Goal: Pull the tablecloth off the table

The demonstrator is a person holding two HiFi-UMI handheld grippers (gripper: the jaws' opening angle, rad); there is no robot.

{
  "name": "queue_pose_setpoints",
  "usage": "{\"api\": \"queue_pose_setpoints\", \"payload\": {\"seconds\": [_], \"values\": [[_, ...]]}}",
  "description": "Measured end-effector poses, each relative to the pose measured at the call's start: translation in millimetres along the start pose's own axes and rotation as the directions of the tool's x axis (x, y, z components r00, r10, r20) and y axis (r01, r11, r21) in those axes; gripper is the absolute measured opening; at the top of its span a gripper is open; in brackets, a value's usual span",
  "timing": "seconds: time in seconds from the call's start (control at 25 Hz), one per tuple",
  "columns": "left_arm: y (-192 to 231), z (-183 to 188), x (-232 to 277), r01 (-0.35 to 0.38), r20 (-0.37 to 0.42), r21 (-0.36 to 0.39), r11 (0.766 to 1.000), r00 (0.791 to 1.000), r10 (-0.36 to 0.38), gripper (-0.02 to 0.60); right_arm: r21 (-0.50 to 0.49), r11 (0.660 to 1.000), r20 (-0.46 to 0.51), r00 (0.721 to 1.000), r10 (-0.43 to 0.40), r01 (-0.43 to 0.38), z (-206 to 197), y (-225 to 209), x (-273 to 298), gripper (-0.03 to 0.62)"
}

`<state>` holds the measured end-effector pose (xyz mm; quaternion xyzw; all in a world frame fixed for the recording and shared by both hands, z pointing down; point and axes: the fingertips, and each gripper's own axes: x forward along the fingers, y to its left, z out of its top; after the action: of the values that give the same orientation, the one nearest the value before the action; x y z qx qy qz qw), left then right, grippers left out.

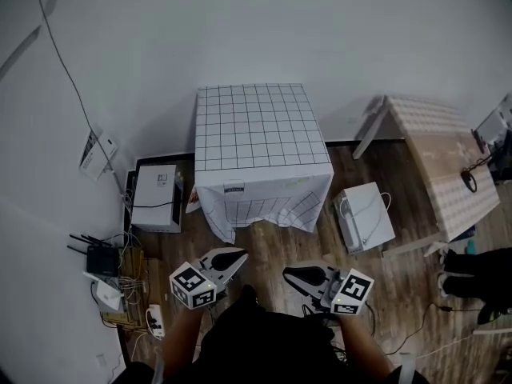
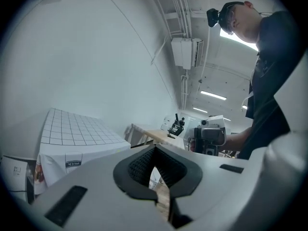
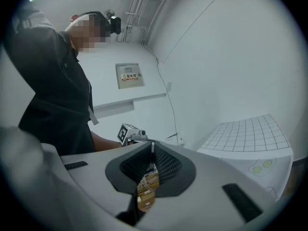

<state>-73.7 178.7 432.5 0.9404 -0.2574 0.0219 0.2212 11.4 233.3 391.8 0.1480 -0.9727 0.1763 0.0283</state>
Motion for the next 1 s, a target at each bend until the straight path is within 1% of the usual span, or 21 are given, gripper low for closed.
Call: {"api": "queue_pose_setpoints", "payload": {"seconds": [0.12, 0.24, 0.32, 0.48, 0.56, 0.72, 0.8, 0.88, 1.0], "values": [[25.3, -1.7, 13.7, 0.001, 0.006, 0.018, 1.000, 1.000, -0.002, 0.009, -0.013, 1.000, 0.016, 1.000, 0.014, -0.014, -0.2, -15.1, -0.1, 0.021], [54.8, 11.2, 28.7, 0.016, 0.011, 0.004, 1.000, 1.000, -0.016, 0.009, -0.005, 1.000, -0.012, 1.000, 0.018, -0.018, 8.9, -35.9, 9.3, 0.021], [72.6, 19.0, 28.0, 0.020, 0.014, 0.003, 1.000, 1.000, -0.020, 0.009, 0.001, 1.000, -0.019, 1.000, 0.017, -0.017, 13.4, -44.6, 21.9, 0.021], [78.3, 4.1, 14.6, 0.027, 0.009, 0.006, 1.000, 1.000, -0.027, 0.009, -0.001, 1.000, -0.008, 1.000, 0.003, -0.003, -1.6, -37.3, 31.8, 0.021], [85.9, -1.2, 17.0, 0.019, -0.004, 0.007, 1.000, 1.000, -0.019, 0.009, 0.000, 1.000, -0.001, 1.000, 0.007, -0.007, -5.5, -47.1, 35.1, 0.021], [110.1, -10.2, 37.2, -0.020, -0.029, 0.014, 1.000, 0.999, 0.021, 0.009, 0.006, 1.000, 0.024, 0.999, 0.029, -0.029, -17.5, -87.6, 36.1, 0.021], [118.7, -11.9, 51.9, -0.039, -0.034, 0.004, 0.999, 0.999, 0.039, 0.009, 0.011, 0.999, 0.027, 0.999, 0.041, -0.041, -22.4, -109.7, 31.1, 0.021], [129.6, -5.6, 66.0, -0.060, -0.047, 0.009, 0.998, 0.997, 0.061, 0.009, 0.016, 0.998, 0.034, 0.998, 0.055, -0.055, -19.2, -133.1, 27.6, 0.021], [150.5, 15.2, 88.7, -0.110, -0.082, 0.050, 0.993, 0.990, 0.113, 0.009, 0.026, 0.997, 0.038, 0.996, 0.076, -0.077, -3.3, -172.7, 23.6, 0.021]]}}
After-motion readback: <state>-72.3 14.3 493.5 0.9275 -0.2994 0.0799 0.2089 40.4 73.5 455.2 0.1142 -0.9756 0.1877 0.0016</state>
